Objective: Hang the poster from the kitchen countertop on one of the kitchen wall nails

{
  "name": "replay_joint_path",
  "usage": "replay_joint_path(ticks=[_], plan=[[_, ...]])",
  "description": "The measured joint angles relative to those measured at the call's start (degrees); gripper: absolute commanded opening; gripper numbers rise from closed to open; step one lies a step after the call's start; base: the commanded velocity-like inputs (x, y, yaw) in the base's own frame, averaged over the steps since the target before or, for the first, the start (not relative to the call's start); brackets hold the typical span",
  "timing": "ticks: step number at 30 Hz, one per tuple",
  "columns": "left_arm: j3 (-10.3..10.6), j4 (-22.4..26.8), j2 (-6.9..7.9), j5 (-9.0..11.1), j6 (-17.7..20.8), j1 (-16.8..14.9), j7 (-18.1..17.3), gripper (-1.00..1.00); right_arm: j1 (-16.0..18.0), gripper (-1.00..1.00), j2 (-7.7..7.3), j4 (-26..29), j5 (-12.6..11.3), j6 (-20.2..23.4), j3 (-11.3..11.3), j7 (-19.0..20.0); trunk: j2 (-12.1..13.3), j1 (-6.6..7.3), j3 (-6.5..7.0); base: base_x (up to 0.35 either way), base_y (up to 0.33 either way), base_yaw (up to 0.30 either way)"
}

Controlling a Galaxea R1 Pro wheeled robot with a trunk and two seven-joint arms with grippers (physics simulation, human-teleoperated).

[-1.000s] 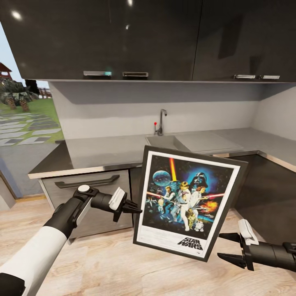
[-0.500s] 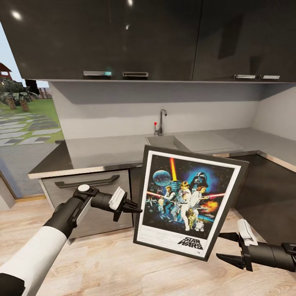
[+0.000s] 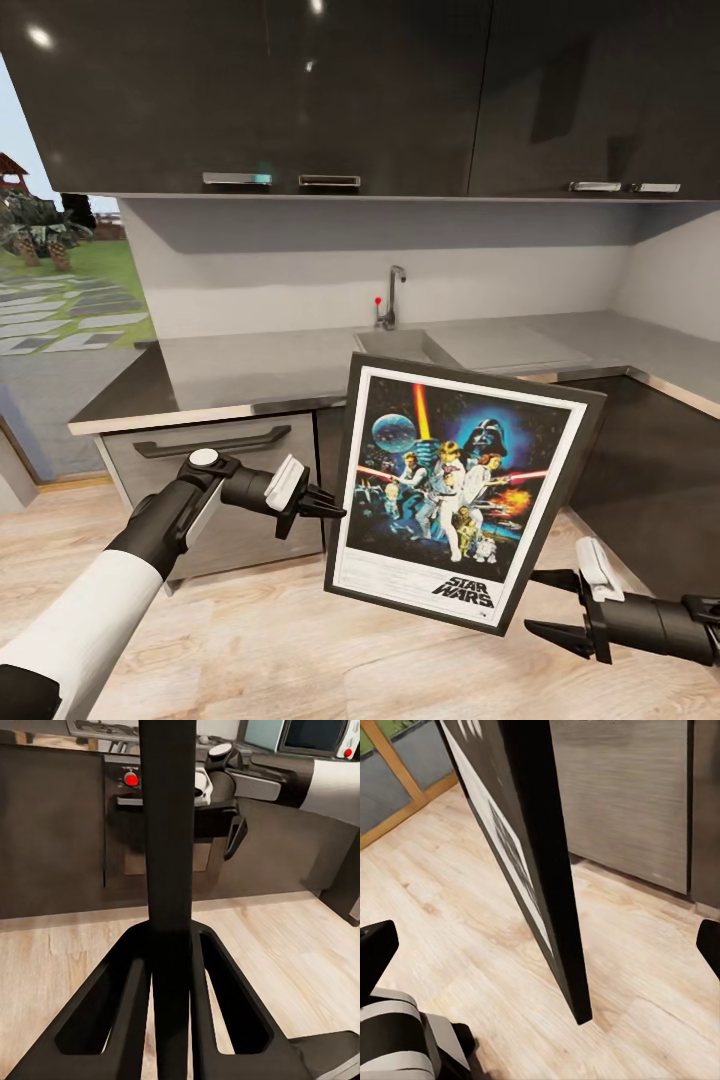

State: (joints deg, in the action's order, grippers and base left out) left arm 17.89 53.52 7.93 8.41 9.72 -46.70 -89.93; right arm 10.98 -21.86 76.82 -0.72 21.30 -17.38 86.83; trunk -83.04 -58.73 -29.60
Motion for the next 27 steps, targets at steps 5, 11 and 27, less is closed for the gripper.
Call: replay_joint_path(ticks=[5, 11, 27], plan=[[0.00, 0.00, 0.00, 0.02, 0.00, 0.00, 0.00, -1.00, 0.00, 1.00, 0.19, -0.68, 0.00, -1.26, 0.00, -0.01, 0.00, 0.00, 0.00, 0.000, 0.000, 0.000], [0.00, 0.00, 0.00, 0.07, 0.02, 0.00, 0.00, -1.00, -0.01, 1.00, 0.23, -1.01, 0.00, -1.70, 0.00, -0.02, 0.00, 0.00, 0.00, 0.000, 0.000, 0.000], [0.00, 0.09, 0.00, 5.50, 0.00, 0.00, 0.00, -1.00, -0.03, 1.00, 1.76, -1.15, 0.00, -5.40, 0.09, -0.03, 0.00, 0.00, 0.00, 0.000, 0.000, 0.000]])
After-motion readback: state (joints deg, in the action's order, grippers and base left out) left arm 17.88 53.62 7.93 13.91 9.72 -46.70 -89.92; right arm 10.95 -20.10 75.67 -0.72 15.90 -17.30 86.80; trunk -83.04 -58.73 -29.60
